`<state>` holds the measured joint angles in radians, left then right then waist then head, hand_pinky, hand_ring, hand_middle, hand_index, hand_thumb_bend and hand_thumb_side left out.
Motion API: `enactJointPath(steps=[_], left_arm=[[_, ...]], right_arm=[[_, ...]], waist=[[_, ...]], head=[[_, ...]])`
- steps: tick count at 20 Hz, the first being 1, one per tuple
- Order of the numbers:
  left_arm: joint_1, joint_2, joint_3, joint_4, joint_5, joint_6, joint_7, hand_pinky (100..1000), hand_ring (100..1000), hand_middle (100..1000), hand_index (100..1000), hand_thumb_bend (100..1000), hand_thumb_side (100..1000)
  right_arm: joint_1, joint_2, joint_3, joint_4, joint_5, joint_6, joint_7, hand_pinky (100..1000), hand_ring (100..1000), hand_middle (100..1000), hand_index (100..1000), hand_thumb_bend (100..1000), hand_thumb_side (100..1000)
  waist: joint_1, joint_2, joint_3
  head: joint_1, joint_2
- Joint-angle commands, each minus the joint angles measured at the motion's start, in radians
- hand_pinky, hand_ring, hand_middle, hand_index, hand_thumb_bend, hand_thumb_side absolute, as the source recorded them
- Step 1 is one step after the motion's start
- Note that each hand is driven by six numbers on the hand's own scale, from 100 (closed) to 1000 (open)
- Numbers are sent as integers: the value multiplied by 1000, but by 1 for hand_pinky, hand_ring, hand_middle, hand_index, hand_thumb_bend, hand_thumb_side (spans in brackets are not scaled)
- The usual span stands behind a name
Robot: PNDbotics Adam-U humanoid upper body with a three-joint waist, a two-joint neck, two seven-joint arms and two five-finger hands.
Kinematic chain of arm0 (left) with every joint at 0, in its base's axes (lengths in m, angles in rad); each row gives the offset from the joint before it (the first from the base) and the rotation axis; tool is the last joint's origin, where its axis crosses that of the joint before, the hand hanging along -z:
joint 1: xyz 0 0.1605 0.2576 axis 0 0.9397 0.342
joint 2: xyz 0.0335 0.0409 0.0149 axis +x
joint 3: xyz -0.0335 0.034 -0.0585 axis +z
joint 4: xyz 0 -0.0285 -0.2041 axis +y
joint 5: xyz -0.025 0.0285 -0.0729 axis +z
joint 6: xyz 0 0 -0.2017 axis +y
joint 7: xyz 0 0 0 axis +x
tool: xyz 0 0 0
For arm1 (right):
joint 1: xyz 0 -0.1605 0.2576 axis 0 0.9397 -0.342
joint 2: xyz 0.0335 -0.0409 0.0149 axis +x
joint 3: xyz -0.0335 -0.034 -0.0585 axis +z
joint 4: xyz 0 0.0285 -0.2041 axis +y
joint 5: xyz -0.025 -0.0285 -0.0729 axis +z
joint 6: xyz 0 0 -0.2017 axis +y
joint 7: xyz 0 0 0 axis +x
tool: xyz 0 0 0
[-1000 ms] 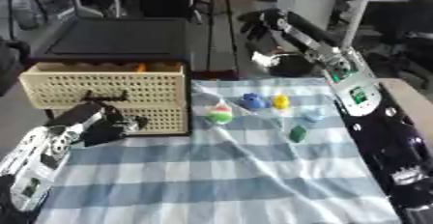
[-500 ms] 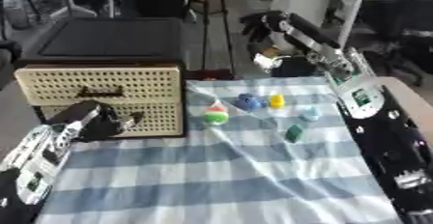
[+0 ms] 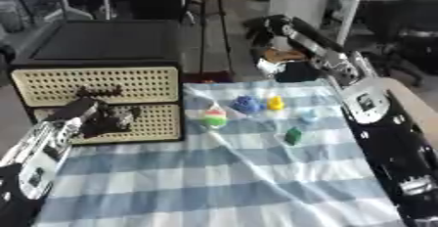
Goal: Pick up objects from table and place into drawer.
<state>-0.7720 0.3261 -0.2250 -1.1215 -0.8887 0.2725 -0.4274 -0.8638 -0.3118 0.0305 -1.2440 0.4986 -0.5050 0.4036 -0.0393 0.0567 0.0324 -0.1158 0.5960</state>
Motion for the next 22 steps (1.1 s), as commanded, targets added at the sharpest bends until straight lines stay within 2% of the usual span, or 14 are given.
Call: enactJointPath(steps=[1, 8, 12, 20, 21, 22], left_arm=[[-20, 25, 9, -17, 15, -9, 10, 499, 459, 523, 693, 519, 1000], [46, 87, -17, -169, 85, -56, 15, 443, 397, 477, 677, 508, 1000], [115, 129, -26, -273, 143, -116, 45, 400, 348, 444, 671, 497, 1000], [268, 203, 14, -485, 223, -243, 136, 349, 251, 362, 668, 495, 1000], [292, 212, 25, -534, 230, -250, 138, 339, 223, 339, 667, 495, 1000], [330, 227, 38, -642, 238, -223, 115, 333, 212, 329, 667, 495, 1000]], right_arm=[[-23, -12, -10, -4, -10, -3, 0, 651, 682, 707, 914, 100, 471], [-3, -19, -15, -8, -18, 0, 2, 650, 680, 702, 914, 100, 491], [17, -29, -20, -20, -32, 5, 2, 649, 678, 697, 914, 100, 495], [71, -53, -26, -78, -72, 15, 0, 647, 676, 693, 915, 100, 479], [79, -58, -26, -87, -80, 16, 0, 647, 675, 691, 914, 100, 480], [87, -63, -27, -97, -88, 18, -1, 647, 674, 690, 915, 100, 481]], waist=[[0, -16, 0], [3, -24, 17], [5, -32, 33], [10, -47, 57], [11, -49, 59], [11, -49, 60]], head=[[-2, -8], [-13, 0], [-16, 10], [-19, 27], [-19, 29], [-21, 30]])
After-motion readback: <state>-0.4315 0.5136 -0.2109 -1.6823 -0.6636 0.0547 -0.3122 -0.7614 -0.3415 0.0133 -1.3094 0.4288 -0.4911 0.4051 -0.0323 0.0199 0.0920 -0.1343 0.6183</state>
